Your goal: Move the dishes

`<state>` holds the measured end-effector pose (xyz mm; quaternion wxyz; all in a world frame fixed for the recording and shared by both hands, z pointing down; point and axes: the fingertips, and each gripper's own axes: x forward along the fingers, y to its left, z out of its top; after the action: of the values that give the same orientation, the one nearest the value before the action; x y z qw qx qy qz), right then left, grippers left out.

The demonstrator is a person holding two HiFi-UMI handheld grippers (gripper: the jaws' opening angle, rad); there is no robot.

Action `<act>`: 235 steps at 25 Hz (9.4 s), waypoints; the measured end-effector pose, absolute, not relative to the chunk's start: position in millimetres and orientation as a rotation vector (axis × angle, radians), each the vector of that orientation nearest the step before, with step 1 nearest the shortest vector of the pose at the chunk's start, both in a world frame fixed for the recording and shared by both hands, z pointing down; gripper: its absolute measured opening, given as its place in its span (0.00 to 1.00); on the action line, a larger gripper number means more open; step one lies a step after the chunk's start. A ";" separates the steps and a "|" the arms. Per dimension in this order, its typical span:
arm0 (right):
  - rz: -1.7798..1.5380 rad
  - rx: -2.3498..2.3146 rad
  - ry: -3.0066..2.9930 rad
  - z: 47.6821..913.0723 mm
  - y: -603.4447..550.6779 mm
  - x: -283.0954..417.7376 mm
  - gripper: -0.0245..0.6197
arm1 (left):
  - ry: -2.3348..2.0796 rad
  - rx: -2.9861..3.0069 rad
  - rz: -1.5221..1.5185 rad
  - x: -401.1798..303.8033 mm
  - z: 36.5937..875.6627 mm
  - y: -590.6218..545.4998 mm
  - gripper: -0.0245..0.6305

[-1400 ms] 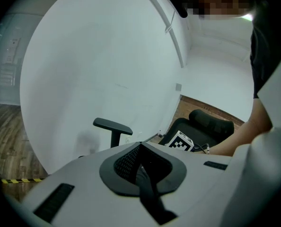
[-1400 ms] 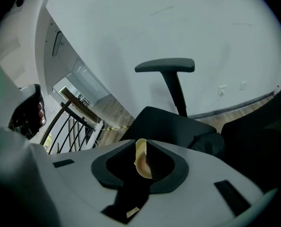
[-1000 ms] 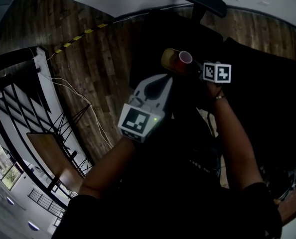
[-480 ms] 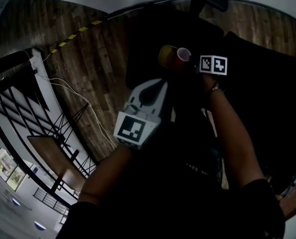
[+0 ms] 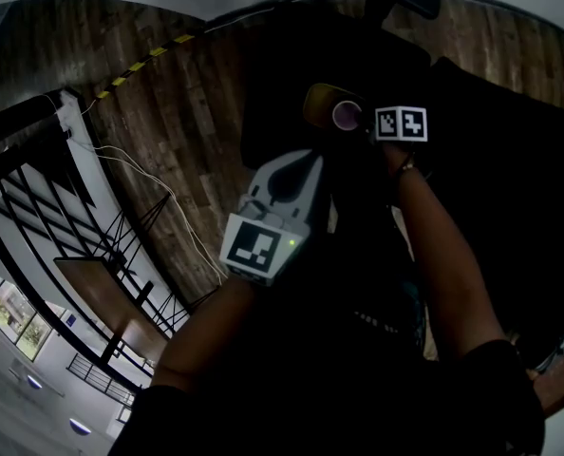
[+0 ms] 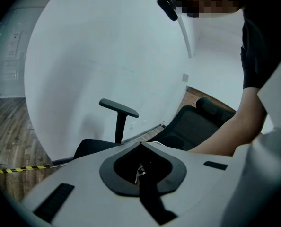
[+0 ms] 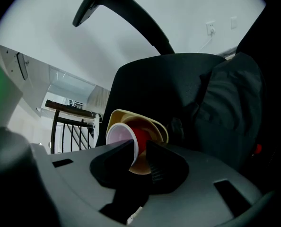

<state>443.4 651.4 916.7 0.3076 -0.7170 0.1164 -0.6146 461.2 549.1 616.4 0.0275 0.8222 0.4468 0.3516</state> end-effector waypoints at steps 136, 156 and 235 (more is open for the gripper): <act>-1.623 -1.535 2.954 624.2 -515.2 97.9 0.09 | -1.058 2.609 0.538 -8.8 502.6 -482.4 0.03; -1.784 -1.821 2.699 654.0 -669.4 105.3 0.09 | -0.808 2.664 0.548 -41.5 524.3 -665.8 0.03; -1.447 -1.638 2.806 560.0 -681.2 42.0 0.05 | -0.812 2.636 0.446 -63.4 498.5 -709.7 0.03</act>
<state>42.0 -681.2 560.0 -0.2060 -0.4508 0.7719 -0.3981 -63.4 -709.7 498.5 0.1728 0.9293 -0.2861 0.1572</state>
